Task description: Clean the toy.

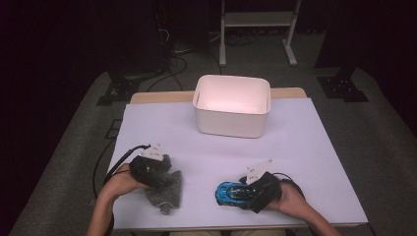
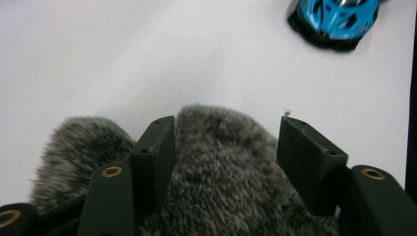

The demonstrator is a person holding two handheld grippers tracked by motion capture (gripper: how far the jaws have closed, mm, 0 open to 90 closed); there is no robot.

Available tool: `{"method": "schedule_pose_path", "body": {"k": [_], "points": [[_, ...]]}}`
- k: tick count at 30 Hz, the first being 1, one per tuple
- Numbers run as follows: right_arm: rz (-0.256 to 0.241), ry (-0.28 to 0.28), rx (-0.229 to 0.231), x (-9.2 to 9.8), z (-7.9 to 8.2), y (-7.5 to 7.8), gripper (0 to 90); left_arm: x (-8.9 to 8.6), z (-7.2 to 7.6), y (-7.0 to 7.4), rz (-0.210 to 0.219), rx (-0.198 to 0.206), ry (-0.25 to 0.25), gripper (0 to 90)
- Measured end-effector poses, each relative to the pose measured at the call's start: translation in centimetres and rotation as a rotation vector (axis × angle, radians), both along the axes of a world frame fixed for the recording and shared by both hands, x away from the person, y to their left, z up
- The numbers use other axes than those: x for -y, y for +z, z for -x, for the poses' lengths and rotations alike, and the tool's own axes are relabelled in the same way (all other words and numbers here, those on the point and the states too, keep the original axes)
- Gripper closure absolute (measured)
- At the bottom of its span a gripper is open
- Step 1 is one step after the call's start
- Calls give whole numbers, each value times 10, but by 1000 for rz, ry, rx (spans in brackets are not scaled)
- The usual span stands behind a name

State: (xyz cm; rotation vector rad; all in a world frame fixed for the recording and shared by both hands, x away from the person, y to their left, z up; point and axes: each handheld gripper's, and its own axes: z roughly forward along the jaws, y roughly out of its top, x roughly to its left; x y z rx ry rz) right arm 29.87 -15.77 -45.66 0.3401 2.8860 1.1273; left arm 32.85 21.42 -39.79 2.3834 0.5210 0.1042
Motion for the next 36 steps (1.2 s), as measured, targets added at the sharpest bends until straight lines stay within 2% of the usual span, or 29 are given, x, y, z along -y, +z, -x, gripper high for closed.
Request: {"method": "schedule_pose_path", "body": {"k": [2,5,8,11,12,17,22,25,29,30,33,36], "points": [[8,5,7,-2,0,0,138,3,1,1,21,8,-5,374],[11,0,17,-3,1,0,137,6,1,1,25,10,-6,364],[26,-3,30,-6,1,0,133,11,1,1,-3,8,-3,333],[40,-12,34,-10,2,1,129,14,2,0,13,2,-5,318],[46,-7,41,-11,2,1,129,16,2,-1,1,-1,-7,311],[44,-4,16,-15,1,4,129,20,3,-3,6,-6,-17,294],[60,12,17,-20,0,7,130,21,4,-3,3,-9,-26,279],[93,20,12,-23,-2,6,124,22,5,-2,0,-7,-26,271],[92,20,16,-23,-2,5,128,21,6,-2,17,-10,-32,264],[97,21,19,-23,-2,5,135,20,6,-3,20,-11,-34,262],[106,62,28,-23,-1,9,247,20,6,-4,17,-15,-23,241],[103,60,13,-21,-2,9,248,18,6,-5,11,-16,-26,231]]}}
